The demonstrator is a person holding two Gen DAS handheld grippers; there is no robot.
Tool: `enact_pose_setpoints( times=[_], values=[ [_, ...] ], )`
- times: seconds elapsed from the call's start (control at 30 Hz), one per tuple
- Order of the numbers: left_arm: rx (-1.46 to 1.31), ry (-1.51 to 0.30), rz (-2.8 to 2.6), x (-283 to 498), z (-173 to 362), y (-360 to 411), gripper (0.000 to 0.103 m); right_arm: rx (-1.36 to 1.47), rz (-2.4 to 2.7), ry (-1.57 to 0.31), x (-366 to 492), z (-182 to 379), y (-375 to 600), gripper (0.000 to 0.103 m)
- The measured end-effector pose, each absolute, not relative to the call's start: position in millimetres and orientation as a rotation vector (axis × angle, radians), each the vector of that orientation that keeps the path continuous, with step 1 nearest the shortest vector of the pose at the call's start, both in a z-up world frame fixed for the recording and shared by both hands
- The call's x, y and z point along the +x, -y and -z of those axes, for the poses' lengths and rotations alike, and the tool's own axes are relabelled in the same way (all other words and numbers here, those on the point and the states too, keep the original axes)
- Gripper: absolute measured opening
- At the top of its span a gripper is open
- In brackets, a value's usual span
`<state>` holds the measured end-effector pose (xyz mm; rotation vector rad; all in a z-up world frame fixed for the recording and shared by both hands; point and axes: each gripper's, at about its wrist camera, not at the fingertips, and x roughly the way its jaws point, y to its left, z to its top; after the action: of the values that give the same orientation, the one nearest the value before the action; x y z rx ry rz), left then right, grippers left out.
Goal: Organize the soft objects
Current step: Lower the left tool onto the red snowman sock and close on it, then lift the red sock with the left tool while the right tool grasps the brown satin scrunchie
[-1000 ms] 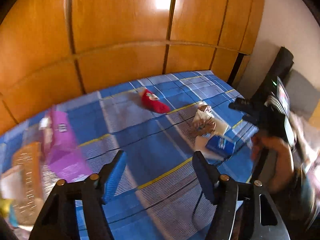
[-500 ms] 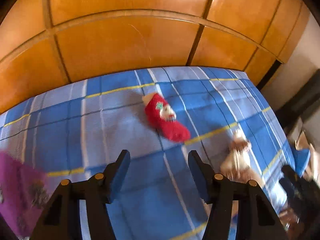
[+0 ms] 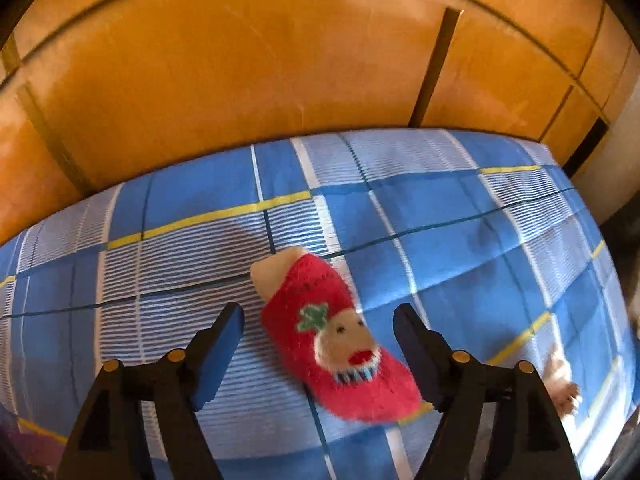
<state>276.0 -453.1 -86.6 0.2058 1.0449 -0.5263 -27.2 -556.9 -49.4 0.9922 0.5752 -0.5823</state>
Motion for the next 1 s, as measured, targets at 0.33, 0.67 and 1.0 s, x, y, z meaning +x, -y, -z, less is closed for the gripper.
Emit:
enact_pose_setpoints(
  times=[0.33, 0.67, 1.0],
  values=[
    [0.282, -1.010, 0.558, 237, 89, 425, 0.028, 1.034, 0.565, -0.570, -28, 54, 560, 0.061],
    [0.292, -1.046, 0.607, 161, 92, 355, 0.029, 1.098, 0.570, -0.608, -25, 66, 564, 0.061],
    [0.349, -0.958, 0.690, 91, 97, 287, 0.030, 0.890, 0.552, -0.632, -10, 46, 543, 0.052]
  ],
)
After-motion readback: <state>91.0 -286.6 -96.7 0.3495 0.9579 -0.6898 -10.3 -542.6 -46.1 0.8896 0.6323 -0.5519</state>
